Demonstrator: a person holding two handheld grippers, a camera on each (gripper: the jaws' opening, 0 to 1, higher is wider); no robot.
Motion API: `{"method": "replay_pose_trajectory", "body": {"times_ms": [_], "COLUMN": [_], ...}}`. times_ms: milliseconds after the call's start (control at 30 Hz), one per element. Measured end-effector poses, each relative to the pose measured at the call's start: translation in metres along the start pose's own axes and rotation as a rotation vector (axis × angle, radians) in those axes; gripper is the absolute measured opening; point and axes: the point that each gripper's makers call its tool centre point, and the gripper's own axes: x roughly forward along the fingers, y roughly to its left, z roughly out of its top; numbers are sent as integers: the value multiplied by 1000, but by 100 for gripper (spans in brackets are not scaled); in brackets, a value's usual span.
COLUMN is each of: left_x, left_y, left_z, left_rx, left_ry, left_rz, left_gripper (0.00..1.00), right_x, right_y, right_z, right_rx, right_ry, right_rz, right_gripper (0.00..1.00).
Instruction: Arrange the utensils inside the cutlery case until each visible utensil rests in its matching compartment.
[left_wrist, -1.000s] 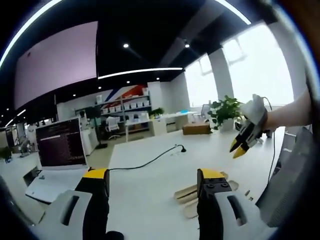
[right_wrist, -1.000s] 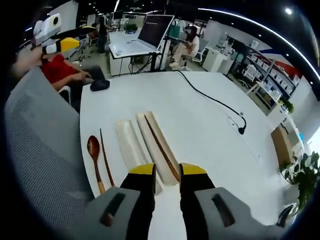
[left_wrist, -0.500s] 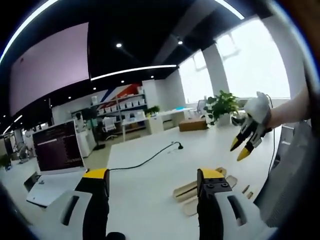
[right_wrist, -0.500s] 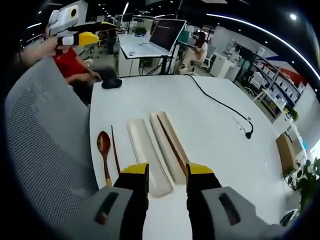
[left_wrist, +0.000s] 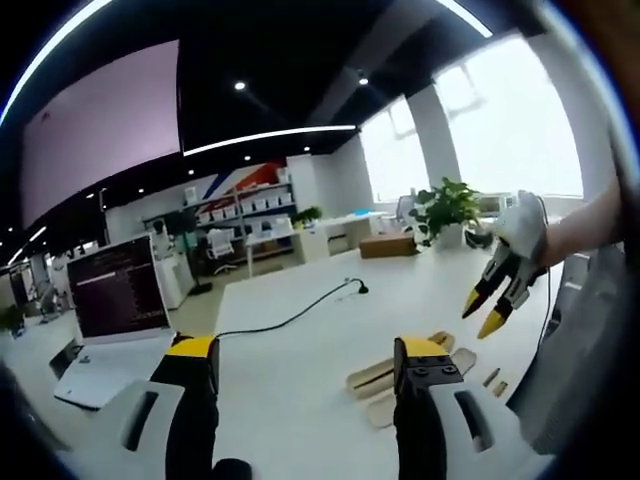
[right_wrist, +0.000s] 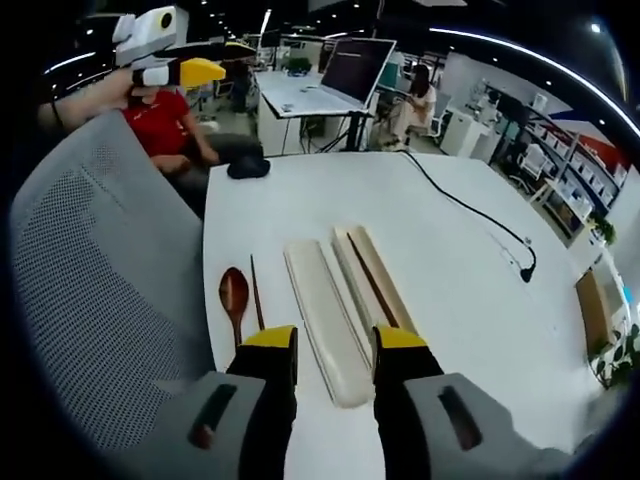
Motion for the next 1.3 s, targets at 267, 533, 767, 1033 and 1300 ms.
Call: {"method": "replay_pose_trajectory", "body": {"times_ms": [267, 533, 767, 1033, 1300], "left_x": [-1, 0, 1, 0, 4], "left_y": [2, 0, -1, 0, -13], "left_z": [3, 2, 3, 5, 5], "left_rx": [-24, -36, -20, -35, 1], "left_ry": [-24, -20, -22, -34, -21], "left_rz": [1, -12, -17, -19, -73], "left_gripper": [73, 73, 73, 72, 72], "right_x": [2, 7, 13, 20, 31], "right_y": [6, 20, 39, 55, 63], "right_z": [-2, -11, -22, -32, -47], "right_rx": [-19, -29, -65, -95, -137], "right_ry": [7, 41, 88, 144, 231], "right_rz": [12, 66, 129, 193, 251], "right_gripper": [32, 31, 31, 29, 30]}}
